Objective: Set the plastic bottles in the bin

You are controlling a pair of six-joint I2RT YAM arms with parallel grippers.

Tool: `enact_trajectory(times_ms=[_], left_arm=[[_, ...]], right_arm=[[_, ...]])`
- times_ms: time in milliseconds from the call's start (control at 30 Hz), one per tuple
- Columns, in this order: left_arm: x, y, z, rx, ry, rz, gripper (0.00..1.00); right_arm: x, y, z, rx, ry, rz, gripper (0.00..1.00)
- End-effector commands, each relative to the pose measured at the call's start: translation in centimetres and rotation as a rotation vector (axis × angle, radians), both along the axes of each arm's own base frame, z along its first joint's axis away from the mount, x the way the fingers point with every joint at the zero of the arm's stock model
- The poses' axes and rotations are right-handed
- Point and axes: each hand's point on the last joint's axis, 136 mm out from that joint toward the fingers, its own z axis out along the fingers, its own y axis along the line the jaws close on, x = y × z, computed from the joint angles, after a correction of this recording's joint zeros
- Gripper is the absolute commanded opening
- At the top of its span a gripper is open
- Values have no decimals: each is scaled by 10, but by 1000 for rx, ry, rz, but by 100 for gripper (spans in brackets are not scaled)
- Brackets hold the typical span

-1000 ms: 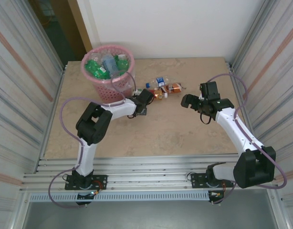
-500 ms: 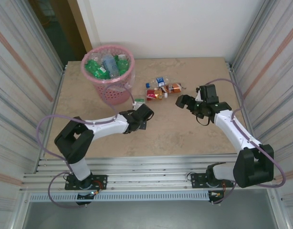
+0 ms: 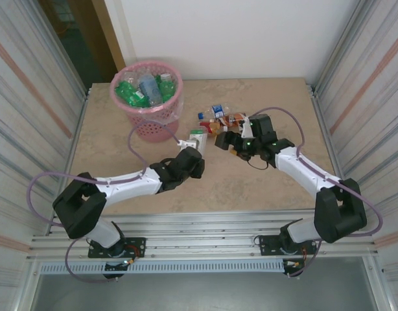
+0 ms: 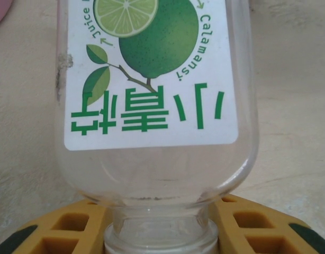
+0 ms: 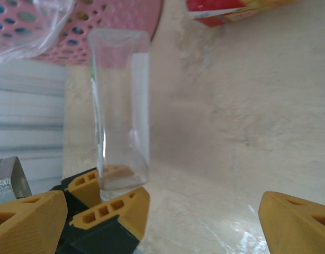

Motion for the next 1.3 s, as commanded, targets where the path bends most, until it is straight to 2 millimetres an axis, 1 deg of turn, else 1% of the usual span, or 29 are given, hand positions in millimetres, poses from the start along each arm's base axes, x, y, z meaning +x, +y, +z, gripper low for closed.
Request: enact_trajectory(times_ms=[0,100,200,267,400,433,567,600,667,733,767,833,867,900,933,967,1100,1167,1267], left_arm=[[-2,-10,25,-73,-67,-38,20],[-5,-15,32,-88,-88,-61,20],[-8,-20,38,-103,-106,-93,20],[-11,-23,42,-113,-117,-108,20],[-14,-30,50,-142,-131,-149,21],[-15,-31,53,-144,-138,-156,21],[-15,-32,60,-156,-152,-156,21],[-16,-34,61,-162,-152,-164,22],[-17,-36,63,-172,-153,-174,26],[-18,-36,66,-182,-153,-179,31],[-19,-36,67,-187,-154,-179,38],[-20,-33,73,-197,-164,-176,59],[-21,-32,79,-205,-174,-177,67],[-21,-30,85,-210,-187,-176,74],[-22,-28,94,-221,-207,-175,82],[-22,-25,105,-232,-230,-172,86],[-25,-10,144,-260,-318,-169,91],[-26,-2,163,-291,-335,-200,92],[-26,7,180,-381,-299,-274,92]], right_arm=[[10,20,20,57,-54,54,90],[9,33,21,67,-64,102,86],[11,42,22,64,-77,132,82],[12,46,21,71,-80,150,78],[13,52,20,63,-81,175,73],[12,55,19,63,-77,185,71],[8,61,17,48,-86,216,52],[8,61,18,43,-91,217,49],[7,60,18,33,-100,223,37],[7,59,21,25,-116,230,27],[6,58,23,19,-128,232,24],[7,54,25,-4,-146,227,23],[8,52,27,-18,-159,223,23],[8,50,29,-28,-168,221,23],[9,47,31,-40,-180,221,23],[9,46,34,-47,-193,226,22],[9,38,51,-47,-241,235,23],[8,34,63,-25,-266,246,23],[3,29,83,24,-308,269,23]])
